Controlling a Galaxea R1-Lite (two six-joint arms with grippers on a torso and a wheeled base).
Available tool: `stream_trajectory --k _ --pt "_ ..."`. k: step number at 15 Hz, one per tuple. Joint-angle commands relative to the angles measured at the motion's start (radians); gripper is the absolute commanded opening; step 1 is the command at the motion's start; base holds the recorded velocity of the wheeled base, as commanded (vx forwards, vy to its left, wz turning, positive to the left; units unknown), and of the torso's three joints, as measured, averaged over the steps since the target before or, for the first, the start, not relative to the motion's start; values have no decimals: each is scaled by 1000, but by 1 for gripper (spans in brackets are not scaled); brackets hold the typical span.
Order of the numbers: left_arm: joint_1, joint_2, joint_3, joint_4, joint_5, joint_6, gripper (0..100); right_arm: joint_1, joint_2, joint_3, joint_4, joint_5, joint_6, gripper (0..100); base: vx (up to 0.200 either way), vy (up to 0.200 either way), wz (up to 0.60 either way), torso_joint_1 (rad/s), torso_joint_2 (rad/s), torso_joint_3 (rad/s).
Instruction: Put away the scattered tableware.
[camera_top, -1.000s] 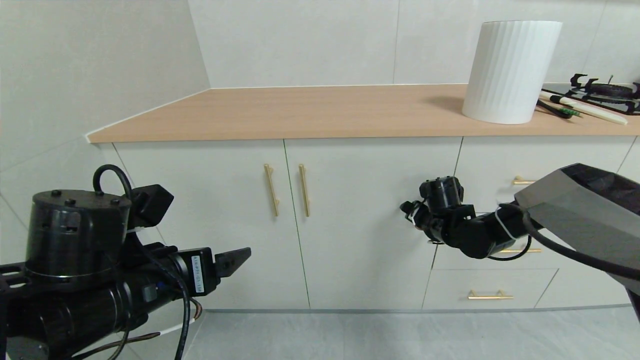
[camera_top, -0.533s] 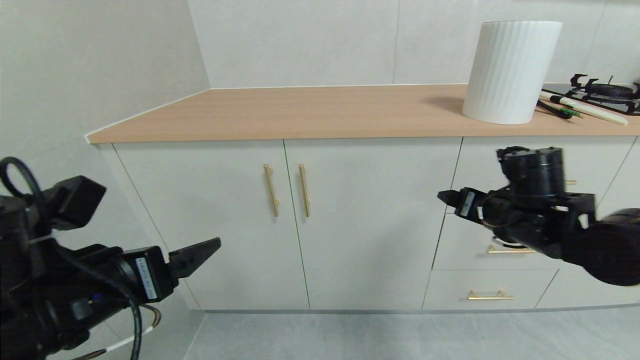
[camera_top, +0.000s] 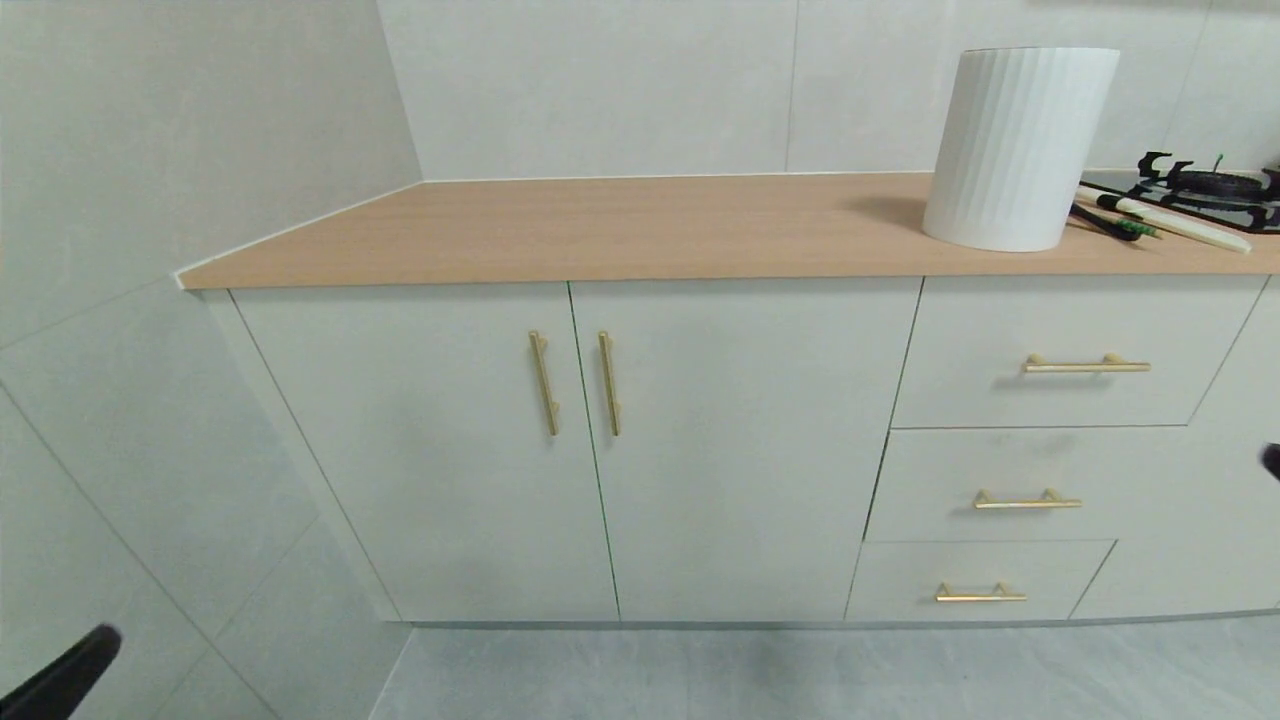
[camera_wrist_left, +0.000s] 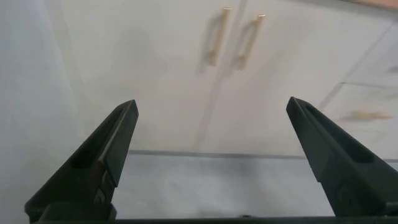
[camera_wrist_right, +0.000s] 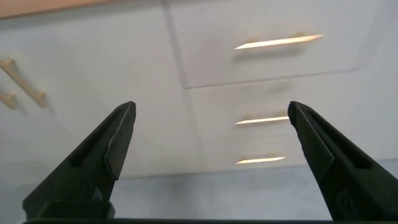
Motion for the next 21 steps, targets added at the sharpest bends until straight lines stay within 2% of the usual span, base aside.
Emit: stream_trajectory --k 1,3,4,6,7,8,9,10,11,12,13,14,15,17,18,20,21 --pt "105 -318 46 118 -16 81 100 -198 -520 84 223 5 -121 100 0 0 0 0 0 0" --pt "173 -364 52 118 7 94 100 -238 -649 84 332 8 -122 100 0 0 0 0 0 0" --pt "190 -364 54 112 43 96 100 -257 -678 92 361 -1 -119 100 0 0 0 0 0 0" --pt "222 -364 55 98 73 116 100 -304 -749 113 382 14 -118 100 0 0 0 0 0 0" --pt "286 -385 57 95 73 133 100 -304 -749 136 364 -15 -113 100 0 0 0 0 0 0" --pt "322 -448 61 104 60 159 100 -304 -749 145 347 -40 -112 100 0 0 0 0 0 0" --pt "331 -460 87 99 49 182 100 -304 -749 167 339 -43 -113 100 0 0 0 0 0 0" --pt "331 -460 121 75 80 182 100 -304 -749 196 339 -41 -115 100 0 0 0 0 0 0" --pt "331 -460 164 53 78 188 100 -304 -749 237 339 -37 -118 100 0 0 0 0 0 0" --pt "331 -460 216 40 50 206 100 -304 -749 294 336 -4 -121 100 0 0 0 0 0 0" --pt "331 -460 216 40 50 206 100 -304 -749 294 336 -4 -121 100 0 0 0 0 0 0" --pt "331 -460 328 -11 -37 263 100 -304 -749 383 233 111 -147 100 0 0 0 0 0 0" --pt "331 -460 328 27 -49 257 100 -304 -749 383 253 152 -159 100 0 0 0 0 0 0" --pt "331 -460 328 24 -98 217 100 -303 -747 383 289 221 -161 100 0 0 0 0 0 0" --pt "331 -460 328 49 -164 183 100 -303 -747 383 289 289 -161 100 0 0 0 0 0 0" --pt "331 -460 328 66 -184 180 100 -301 -745 383 348 359 -175 100 0 0 0 0 0 0" --pt "331 -460 328 66 -186 191 100 -301 -745 383 335 368 -176 100 0 0 0 0 0 0"
